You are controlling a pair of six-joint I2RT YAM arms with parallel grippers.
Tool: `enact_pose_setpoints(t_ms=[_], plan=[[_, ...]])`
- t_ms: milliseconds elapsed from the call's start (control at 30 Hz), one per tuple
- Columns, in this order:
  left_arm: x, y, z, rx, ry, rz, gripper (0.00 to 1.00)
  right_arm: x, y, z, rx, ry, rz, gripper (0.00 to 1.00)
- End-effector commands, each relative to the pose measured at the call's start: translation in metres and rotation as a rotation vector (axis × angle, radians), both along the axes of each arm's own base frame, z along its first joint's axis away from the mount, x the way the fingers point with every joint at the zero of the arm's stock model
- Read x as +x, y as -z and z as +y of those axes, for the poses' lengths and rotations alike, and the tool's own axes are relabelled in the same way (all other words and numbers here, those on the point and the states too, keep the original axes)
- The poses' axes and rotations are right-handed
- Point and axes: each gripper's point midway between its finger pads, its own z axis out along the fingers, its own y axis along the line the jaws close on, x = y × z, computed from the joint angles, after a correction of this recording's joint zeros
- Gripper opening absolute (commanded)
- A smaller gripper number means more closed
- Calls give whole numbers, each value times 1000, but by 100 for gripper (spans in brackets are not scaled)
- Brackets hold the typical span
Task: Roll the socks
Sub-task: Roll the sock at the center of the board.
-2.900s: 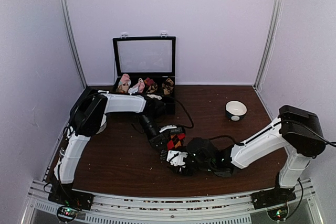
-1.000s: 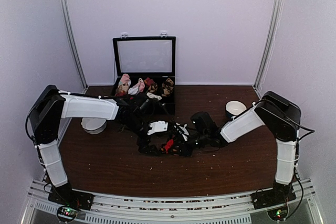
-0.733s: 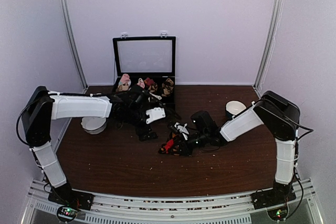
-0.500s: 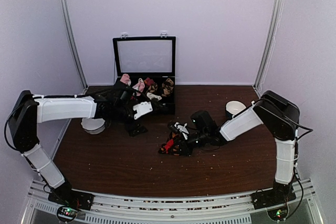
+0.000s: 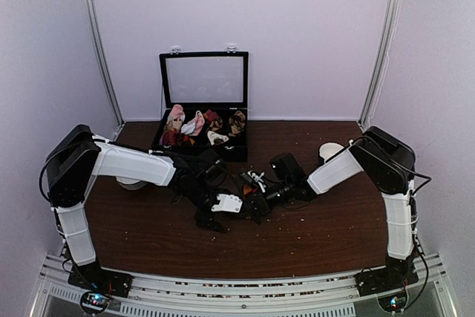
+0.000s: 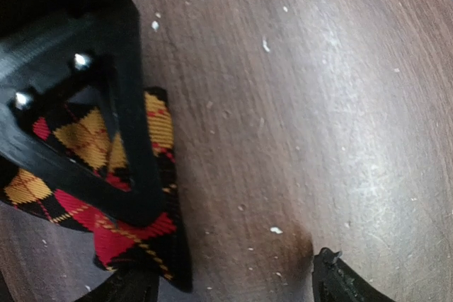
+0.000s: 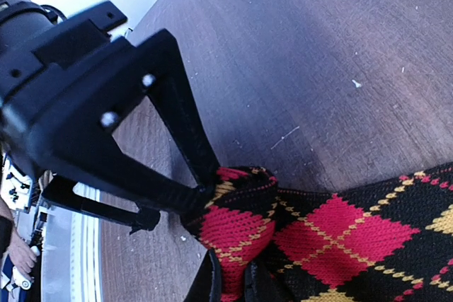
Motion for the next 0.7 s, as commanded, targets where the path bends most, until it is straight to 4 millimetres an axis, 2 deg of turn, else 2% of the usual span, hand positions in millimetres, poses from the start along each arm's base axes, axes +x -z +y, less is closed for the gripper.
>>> enact_pose_setpoints(t_ms=[0, 233, 567, 667], plan=[[15, -22, -22, -84, 35, -54, 75, -33, 90, -44, -293, 58, 217, 0], [10, -43, -20, -99, 39, -47, 70, -33, 94, -50, -311, 55, 235, 0], [16, -55, -22, -117, 17, -74, 63, -32, 96, -54, -325, 63, 251, 0], [20, -50, -27, -114, 20, -76, 63, -32, 97, -53, -326, 61, 254, 0]])
